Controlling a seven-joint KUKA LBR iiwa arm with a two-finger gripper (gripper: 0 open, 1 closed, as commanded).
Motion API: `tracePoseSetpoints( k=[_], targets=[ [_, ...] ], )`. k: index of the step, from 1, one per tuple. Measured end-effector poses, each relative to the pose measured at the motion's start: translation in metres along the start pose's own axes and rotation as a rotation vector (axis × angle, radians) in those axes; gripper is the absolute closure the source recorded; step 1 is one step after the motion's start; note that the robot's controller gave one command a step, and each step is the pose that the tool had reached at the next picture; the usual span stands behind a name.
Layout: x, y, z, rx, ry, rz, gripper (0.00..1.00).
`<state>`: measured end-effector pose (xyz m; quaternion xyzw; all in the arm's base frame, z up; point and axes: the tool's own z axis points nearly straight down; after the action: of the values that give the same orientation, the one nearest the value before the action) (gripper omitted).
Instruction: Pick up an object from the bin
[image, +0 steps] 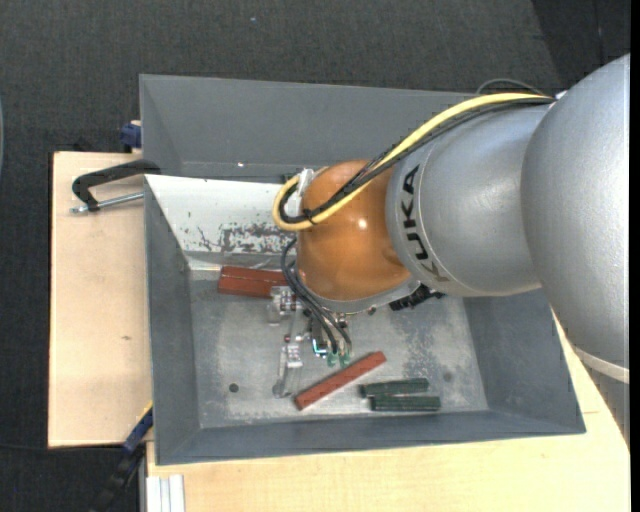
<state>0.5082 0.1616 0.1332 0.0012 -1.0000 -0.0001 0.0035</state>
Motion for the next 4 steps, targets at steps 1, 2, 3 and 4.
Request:
tracePoseSetpoints(
  k=[1, 2, 3, 4],
  targets=[
    [-0.002, -0.001, -0.004, -0.002, -0.008, 0.002, 0.0],
    [-0.001, -0.043, 0.006, -0.002, -0.008, -0.021, 0.0],
    [0.002, -0.078, 0.008, 0.0, -0.007, 0.068, 0.0],
    [0.0, -0.099, 0.003, -0.001, -0.011, -0.096, 0.0]
  ],
)
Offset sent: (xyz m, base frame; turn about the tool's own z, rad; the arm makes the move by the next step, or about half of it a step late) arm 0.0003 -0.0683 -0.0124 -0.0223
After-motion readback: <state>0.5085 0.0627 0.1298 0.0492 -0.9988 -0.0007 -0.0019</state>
